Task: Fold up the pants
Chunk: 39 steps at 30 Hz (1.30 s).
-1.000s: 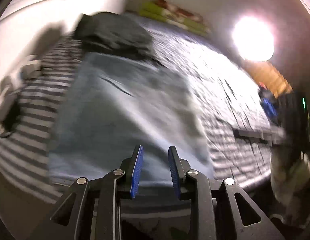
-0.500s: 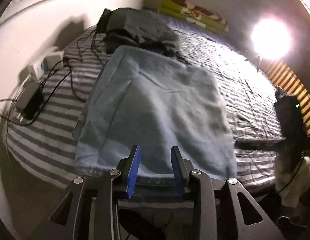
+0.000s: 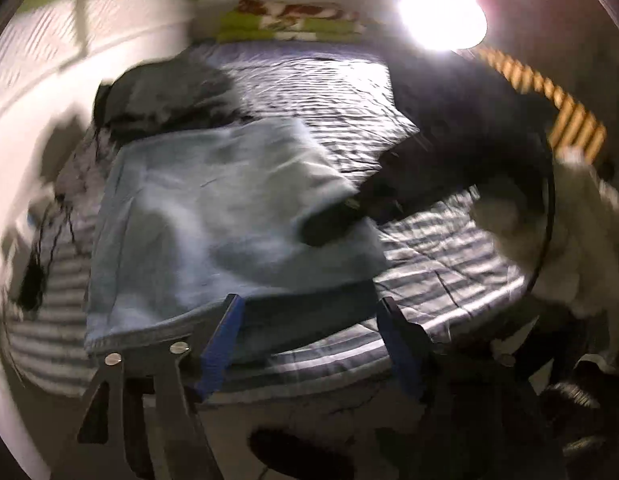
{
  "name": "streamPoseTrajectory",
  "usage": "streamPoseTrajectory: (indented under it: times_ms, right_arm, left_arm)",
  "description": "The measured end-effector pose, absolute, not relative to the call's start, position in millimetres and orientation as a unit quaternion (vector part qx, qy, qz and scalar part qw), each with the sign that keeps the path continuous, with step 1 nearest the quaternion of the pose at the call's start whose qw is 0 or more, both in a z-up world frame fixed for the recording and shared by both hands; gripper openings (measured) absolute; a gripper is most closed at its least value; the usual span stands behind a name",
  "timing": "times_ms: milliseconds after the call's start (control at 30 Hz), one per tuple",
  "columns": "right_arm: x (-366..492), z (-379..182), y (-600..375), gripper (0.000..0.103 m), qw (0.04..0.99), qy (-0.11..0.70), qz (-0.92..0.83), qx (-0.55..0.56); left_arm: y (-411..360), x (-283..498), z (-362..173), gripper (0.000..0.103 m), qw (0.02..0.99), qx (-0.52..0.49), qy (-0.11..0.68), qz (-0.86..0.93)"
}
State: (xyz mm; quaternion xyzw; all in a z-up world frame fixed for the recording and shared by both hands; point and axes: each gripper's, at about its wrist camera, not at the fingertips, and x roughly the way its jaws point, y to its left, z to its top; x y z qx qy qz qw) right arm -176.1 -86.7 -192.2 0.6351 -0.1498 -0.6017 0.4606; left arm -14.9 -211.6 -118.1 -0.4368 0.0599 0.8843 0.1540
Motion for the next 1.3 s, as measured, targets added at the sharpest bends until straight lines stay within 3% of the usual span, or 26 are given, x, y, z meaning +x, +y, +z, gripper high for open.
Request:
streamPoseTrajectory:
  times_ms: [133,333,567,767,933,967,1067,1300]
  right_arm:
    - [-182.4,-181.9,-93.1,0.023,0.456,-0.168,-0.596,0.639]
    - [-179.1,-170.6,-80.3,0.026,0.474,-0.166,-0.579,0.643]
    - [-175.9,-197.2,-37.0,0.026,0.451,-0.209,-0.583,0.643]
    - [-170.8,-212.3,-27.4,0.031,0.438,-0.246,-0.580,0.642]
    - [-166.3,-211.0,-33.6,0.031,0.445,-0.248,-0.582,0.634]
    - [-167.1,-209.9,-32.4,0.031,0.447,-0.249,-0.581,0.633]
    - [-173.4,-203.3,-20.2,0.031,0.445,-0.243,-0.594,0.624]
    - [-201.6,-198.8,15.4,0.031,0.396,-0.262,-0.640,0.604]
  left_arm:
    - [-195.7,-20.0,-122.0,0.073,0.135,-0.427,0.102,0.888]
    - [-202.5,-26.6,-120.8,0.069,0.137,-0.434,0.090,0.886]
    - [-224.4,-34.7,-124.5,0.046,0.132,-0.448,0.041,0.883]
    - [-229.3,-42.1,-119.7,0.040,0.131,-0.447,0.034,0.884]
    - [-227.0,-42.8,-120.3,0.040,0.135,-0.453,0.007,0.881]
    - [-218.8,-39.5,-125.8,0.046,0.152,-0.463,0.004,0.873]
    - [-173.6,-13.9,-149.0,0.053,0.202,-0.490,0.107,0.841]
    - [-189.2,-17.3,-114.2,0.054,0.208,-0.448,0.027,0.869]
